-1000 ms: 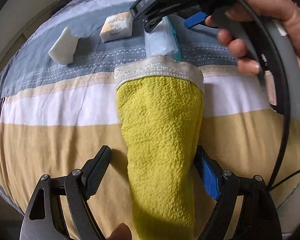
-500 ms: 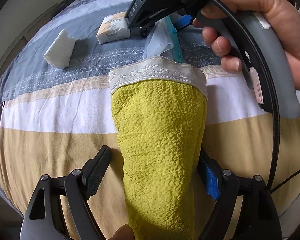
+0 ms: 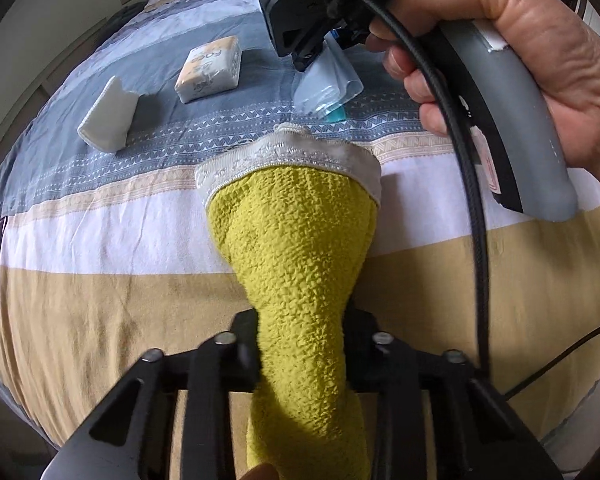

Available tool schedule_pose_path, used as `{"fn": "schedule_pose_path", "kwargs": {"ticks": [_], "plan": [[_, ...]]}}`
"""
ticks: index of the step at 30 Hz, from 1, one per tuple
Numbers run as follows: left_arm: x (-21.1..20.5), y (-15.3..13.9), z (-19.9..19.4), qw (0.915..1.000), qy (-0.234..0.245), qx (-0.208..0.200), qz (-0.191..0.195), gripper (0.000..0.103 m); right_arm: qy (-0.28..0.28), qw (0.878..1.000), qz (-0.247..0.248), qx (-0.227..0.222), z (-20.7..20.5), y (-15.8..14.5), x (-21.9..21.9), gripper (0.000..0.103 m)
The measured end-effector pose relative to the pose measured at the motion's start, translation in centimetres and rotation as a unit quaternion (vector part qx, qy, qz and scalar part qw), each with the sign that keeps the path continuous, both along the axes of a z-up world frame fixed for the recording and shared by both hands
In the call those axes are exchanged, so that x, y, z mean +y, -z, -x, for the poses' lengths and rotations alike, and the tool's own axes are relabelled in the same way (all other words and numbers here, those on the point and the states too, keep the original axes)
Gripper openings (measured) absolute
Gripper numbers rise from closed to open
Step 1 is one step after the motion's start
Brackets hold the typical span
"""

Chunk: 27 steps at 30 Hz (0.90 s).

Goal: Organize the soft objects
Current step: 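Grasp the yellow towel roll with the left tool while the right tool grasps the clear plastic bag, then lift the yellow towel and plastic bag with both tools toward the green tray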

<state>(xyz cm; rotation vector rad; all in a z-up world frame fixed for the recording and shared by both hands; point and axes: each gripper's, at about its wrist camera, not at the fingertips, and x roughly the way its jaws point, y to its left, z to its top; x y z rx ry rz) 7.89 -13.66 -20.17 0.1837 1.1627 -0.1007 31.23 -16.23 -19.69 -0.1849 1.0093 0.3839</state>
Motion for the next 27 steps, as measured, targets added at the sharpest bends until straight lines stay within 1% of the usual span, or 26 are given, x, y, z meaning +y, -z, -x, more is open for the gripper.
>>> {"fn": "schedule_pose_path", "kwargs": {"ticks": [3,6,9,14,19,21,27], "plan": [[-0.1,-0.6,0.3,0.9999,0.001,-0.006,-0.008,0.018,-0.008,1.000,0.010,-0.010,0.5,-0.3,0.3,0.008],[0.1,-0.8,0.6,0.9999,-0.002,-0.012,-0.007,0.017,-0.016,1.000,0.014,-0.021,1.2,-0.7,0.4,0.007],[0.8,-1.2,0.6,0.9998,-0.011,-0.014,0.009,0.017,-0.029,0.999,0.014,-0.034,2.0,-1.4,0.4,0.007],[2.2,-2.8,1.3,0.9987,-0.030,-0.024,0.033,0.016,-0.049,0.998,0.009,-0.050,3.9,-2.8,-0.1,0.007],[3.6,-5.2,2.1,0.9962,-0.054,-0.045,0.051,0.016,-0.066,0.996,-0.001,-0.062,6.8,-4.5,-1.1,0.007],[4.2,-6.1,2.2,0.9949,-0.065,-0.057,0.052,0.016,-0.074,0.995,-0.003,-0.067,8.3,-5.4,-1.6,0.007],[5.4,-9.1,3.1,0.9911,-0.082,-0.085,0.061,0.016,-0.087,0.992,-0.015,-0.087,13.3,-8.6,-4.2,0.007]]}}
